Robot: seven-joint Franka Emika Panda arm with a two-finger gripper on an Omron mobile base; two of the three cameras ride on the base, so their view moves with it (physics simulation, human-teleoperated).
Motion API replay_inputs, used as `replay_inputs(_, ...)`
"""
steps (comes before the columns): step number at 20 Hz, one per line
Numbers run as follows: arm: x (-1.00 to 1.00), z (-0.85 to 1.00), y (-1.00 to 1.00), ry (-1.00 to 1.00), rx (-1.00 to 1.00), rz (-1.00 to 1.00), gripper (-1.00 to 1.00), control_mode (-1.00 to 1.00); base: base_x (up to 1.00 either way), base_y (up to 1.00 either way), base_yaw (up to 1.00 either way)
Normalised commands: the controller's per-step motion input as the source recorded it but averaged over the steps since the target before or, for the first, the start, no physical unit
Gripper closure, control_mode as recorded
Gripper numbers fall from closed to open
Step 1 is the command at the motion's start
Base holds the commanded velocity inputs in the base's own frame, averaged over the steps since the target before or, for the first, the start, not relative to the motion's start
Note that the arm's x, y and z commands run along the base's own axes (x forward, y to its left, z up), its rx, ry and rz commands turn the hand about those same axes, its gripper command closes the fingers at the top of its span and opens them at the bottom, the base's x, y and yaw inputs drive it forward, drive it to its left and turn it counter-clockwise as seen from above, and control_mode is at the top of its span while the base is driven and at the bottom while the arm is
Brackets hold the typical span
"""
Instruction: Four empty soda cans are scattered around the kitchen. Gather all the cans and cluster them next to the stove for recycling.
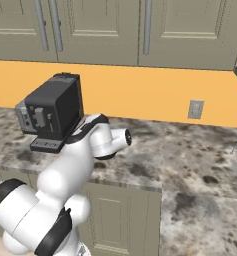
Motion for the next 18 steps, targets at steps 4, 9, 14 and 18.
replay_inputs(4, 0.25, -0.20, 0.00, -0.05, 0.00, -0.01, -1.00, -1.00, 0.00, 0.00, 0.00)
replay_inputs(9, 0.27, -0.16, 0.00, -0.02, 0.00, -0.01, -1.00, -1.00, 0.00, 0.00, 0.00)
replay_inputs(14, 0.30, -0.09, 0.00, -0.01, 0.00, -0.02, -1.00, -1.00, 0.00, 0.00, 0.00)
replay_inputs(18, 0.25, -0.14, 0.00, 0.00, 0.00, -0.02, -1.00, -1.00, 0.00, 0.00, 0.00)
